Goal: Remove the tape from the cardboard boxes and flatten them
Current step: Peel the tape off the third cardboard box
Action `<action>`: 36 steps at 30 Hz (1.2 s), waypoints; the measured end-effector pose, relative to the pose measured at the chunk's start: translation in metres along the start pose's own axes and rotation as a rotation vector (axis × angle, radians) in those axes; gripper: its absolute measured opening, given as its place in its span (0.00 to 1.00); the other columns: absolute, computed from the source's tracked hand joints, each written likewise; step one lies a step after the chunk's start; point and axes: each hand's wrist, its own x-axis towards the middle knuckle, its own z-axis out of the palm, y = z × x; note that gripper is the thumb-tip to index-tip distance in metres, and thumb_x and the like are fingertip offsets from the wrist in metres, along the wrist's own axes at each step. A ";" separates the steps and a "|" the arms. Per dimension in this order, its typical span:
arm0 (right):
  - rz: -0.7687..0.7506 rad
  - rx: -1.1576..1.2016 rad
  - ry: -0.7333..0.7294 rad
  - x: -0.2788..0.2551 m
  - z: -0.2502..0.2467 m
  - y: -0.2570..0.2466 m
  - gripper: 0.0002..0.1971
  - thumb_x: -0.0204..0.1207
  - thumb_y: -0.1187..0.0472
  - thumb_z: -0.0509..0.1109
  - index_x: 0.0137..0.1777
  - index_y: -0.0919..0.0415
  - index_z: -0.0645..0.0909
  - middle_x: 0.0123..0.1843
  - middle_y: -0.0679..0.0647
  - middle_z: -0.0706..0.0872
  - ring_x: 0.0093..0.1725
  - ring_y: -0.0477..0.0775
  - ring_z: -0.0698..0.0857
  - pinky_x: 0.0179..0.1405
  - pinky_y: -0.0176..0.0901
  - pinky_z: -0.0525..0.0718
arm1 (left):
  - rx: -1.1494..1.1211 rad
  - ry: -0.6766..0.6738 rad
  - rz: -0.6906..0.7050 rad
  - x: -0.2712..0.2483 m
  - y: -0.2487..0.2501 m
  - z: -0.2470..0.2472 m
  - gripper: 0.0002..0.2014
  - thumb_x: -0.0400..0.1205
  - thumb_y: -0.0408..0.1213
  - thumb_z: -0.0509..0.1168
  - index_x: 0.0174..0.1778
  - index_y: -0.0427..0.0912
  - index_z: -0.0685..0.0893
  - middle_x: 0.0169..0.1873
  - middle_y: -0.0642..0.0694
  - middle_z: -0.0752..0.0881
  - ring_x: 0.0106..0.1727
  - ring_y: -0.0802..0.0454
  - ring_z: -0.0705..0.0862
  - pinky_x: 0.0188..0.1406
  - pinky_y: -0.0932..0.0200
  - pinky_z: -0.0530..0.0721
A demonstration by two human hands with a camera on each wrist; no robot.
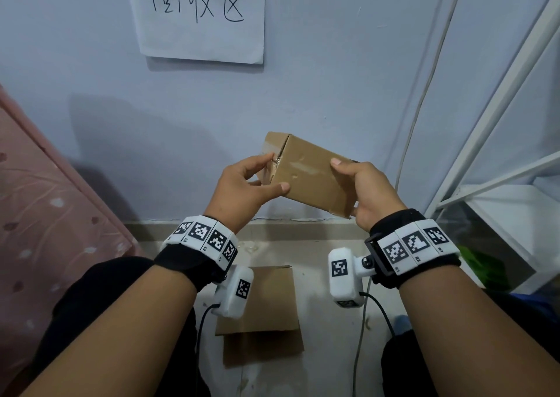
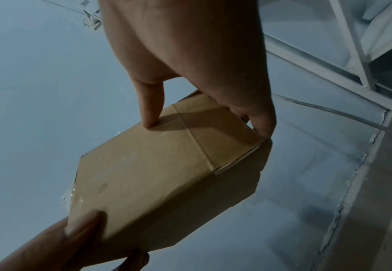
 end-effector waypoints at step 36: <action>0.004 0.090 0.091 -0.001 0.027 0.032 0.23 0.73 0.56 0.82 0.66 0.61 0.83 0.60 0.57 0.91 0.56 0.59 0.91 0.53 0.55 0.91 | 0.351 0.174 0.208 0.000 -0.009 0.002 0.27 0.83 0.52 0.66 0.30 0.30 0.84 0.23 0.34 0.83 0.29 0.33 0.86 0.36 0.38 0.89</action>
